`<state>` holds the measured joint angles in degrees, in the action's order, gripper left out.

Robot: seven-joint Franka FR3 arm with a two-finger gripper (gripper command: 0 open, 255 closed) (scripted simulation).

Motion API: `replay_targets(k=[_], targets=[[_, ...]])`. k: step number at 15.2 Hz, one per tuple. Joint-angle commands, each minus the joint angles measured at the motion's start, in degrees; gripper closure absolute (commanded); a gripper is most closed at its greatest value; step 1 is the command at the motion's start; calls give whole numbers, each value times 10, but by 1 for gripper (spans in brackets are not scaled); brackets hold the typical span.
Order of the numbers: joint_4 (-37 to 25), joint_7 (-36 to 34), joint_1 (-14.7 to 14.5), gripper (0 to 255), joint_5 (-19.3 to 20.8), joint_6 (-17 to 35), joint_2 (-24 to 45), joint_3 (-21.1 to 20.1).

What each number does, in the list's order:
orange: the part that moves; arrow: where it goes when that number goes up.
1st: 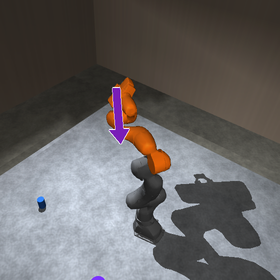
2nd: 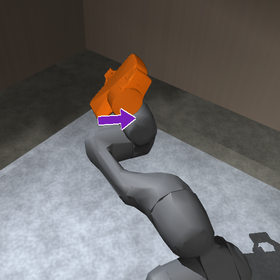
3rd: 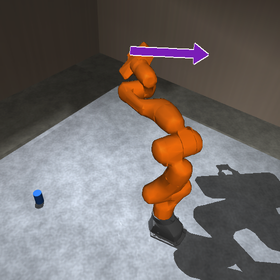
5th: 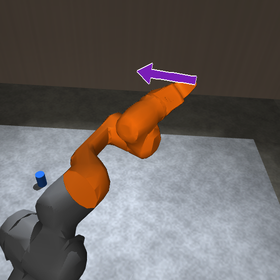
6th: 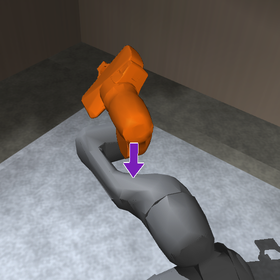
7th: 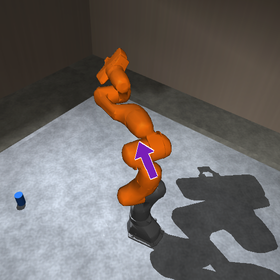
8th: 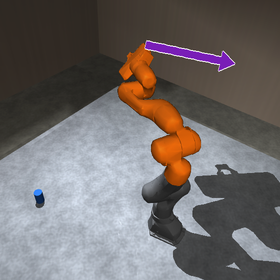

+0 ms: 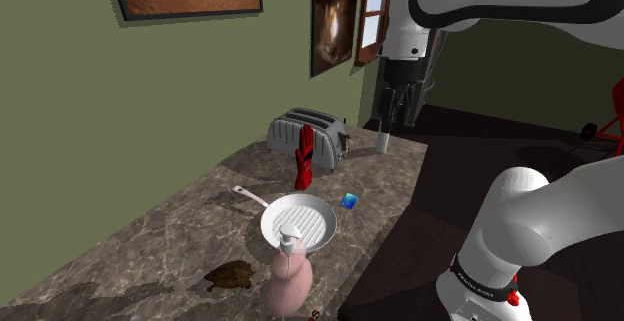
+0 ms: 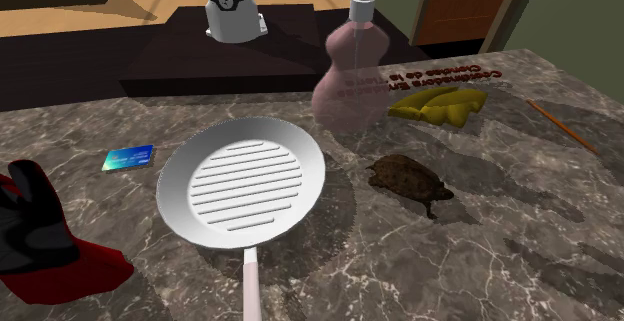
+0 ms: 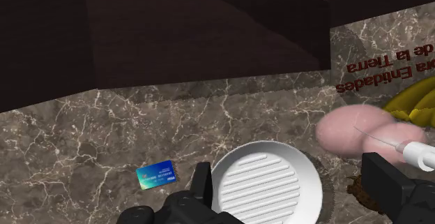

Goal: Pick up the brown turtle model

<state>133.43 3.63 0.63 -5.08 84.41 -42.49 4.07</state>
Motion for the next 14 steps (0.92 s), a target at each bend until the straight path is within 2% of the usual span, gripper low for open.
replay_targets(k=[1,7,14], targets=[[0,0,0,0,0,0,0,0],[-2,19,-31,0,-12,90,100,-27],[-34,38,-63,0,-19,180,232,-59]])
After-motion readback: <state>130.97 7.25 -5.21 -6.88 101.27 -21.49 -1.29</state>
